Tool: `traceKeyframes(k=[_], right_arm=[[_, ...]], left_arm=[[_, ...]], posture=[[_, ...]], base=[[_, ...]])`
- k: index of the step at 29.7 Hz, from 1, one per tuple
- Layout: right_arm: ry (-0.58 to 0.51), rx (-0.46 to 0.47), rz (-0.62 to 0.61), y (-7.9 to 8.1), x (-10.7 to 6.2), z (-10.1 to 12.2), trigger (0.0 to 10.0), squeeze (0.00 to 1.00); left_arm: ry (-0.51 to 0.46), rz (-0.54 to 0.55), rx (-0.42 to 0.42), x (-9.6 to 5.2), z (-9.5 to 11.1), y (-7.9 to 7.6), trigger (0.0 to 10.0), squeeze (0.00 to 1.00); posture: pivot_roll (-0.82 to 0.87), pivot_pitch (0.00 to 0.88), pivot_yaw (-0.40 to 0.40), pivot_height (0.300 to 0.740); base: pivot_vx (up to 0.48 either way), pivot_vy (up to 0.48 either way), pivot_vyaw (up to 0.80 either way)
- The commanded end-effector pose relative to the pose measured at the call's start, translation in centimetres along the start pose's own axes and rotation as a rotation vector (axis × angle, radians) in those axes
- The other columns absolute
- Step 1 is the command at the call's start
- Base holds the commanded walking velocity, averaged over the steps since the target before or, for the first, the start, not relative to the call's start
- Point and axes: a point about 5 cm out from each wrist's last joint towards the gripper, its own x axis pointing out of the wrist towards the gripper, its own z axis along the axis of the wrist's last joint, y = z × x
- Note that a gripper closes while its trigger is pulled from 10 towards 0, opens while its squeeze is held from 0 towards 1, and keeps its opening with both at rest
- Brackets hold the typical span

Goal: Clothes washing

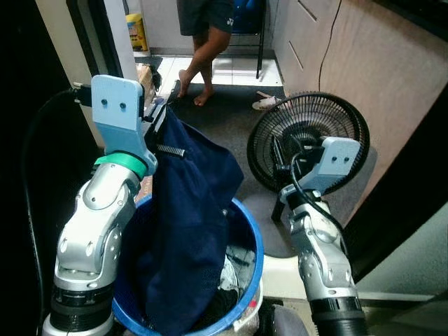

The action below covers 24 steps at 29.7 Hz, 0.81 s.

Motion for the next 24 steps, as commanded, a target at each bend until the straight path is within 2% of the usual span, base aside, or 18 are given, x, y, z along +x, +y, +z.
traceKeyframes(k=[1, 24], right_arm=[[-0.005, 0.005, 0.004, 0.24, 0.00, 0.17, 10.0, 0.00], [-0.005, 0.005, 0.005, 0.38, 0.00, 0.16, 10.0, 0.00]], left_arm=[[-0.012, 0.010, 0.012, -0.10, 0.22, 0.08, 10.0, 0.00], [-0.004, 0.004, 0.010, -0.04, 0.02, 0.09, 10.0, 0.00]], posture=[[0.07, 0.032, 0.020, 0.628], [0.07, 0.033, 0.023, 0.686]], base=[[0.000, 0.000, 0.00], [0.000, 0.000, 0.00]])
